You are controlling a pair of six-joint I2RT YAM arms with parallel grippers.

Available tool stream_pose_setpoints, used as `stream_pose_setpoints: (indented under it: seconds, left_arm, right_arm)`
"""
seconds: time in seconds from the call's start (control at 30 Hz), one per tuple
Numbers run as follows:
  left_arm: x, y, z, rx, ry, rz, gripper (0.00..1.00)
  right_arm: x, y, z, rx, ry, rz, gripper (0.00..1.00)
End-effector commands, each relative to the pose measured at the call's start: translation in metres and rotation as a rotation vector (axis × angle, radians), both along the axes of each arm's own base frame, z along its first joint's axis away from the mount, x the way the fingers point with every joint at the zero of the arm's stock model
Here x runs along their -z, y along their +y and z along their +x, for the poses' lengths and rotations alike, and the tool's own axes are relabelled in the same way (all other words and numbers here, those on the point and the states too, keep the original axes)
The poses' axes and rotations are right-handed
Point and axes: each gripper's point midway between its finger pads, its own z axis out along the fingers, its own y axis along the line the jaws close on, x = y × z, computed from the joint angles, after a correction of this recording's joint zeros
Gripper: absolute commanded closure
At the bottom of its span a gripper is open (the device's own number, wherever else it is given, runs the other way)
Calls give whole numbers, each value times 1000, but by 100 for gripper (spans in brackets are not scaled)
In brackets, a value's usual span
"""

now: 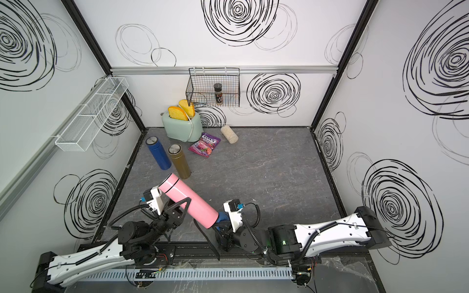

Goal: Wipe the surface of the thermos
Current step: Wipe the dirt from the surface of the thermos.

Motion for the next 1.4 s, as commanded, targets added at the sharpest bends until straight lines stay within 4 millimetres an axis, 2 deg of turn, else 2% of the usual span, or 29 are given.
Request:
stream_pose_setpoints:
  seconds: [0.0, 0.13, 0.23, 0.47, 0.57, 0.63, 0.77, 0.93, 1.07, 1.23, 1.37]
  left_arm:
    - [-16, 11, -3, -7, -25, -69, 100]
    - [-15, 10, -3, -7, -26, -64, 100]
    - [-16, 10, -3, -7, -29, -61, 100]
    - [-18, 10, -3, -12, -30, -53, 100]
    - [-17, 12, -1, -25, -25, -52, 100]
    - [-16, 13, -1, -29, -23, -54, 100]
    - [-16, 14, -1, -35, -24, -49, 100]
    - [-11, 11, 2, -49, -23, -17, 100]
    - [-2, 5, 9, -100, -29, 71, 100]
    - [10, 4, 32, -285, -59, 284, 100]
    - [23, 3, 49, -414, -82, 437, 100]
  right_arm:
    - [-36, -13, 9, 54, -25, 118, 100]
    - [-26, -32, 16, 98, -7, 137, 100]
    - [-20, -32, 14, 88, 5, 147, 100]
    - [-13, 8, -4, 47, -39, 18, 100]
    - [-22, 19, -11, 40, -67, -11, 100]
    - [-30, 19, -12, 42, -84, -10, 100]
    - [-42, 5, -10, 63, -85, 21, 100]
    - [-58, -27, -4, 90, -74, 102, 100]
    - [-61, -49, 5, 126, -79, 118, 100]
    - [-45, -70, 23, 198, -114, 37, 100]
    - [-22, -70, 37, 208, -100, -136, 100]
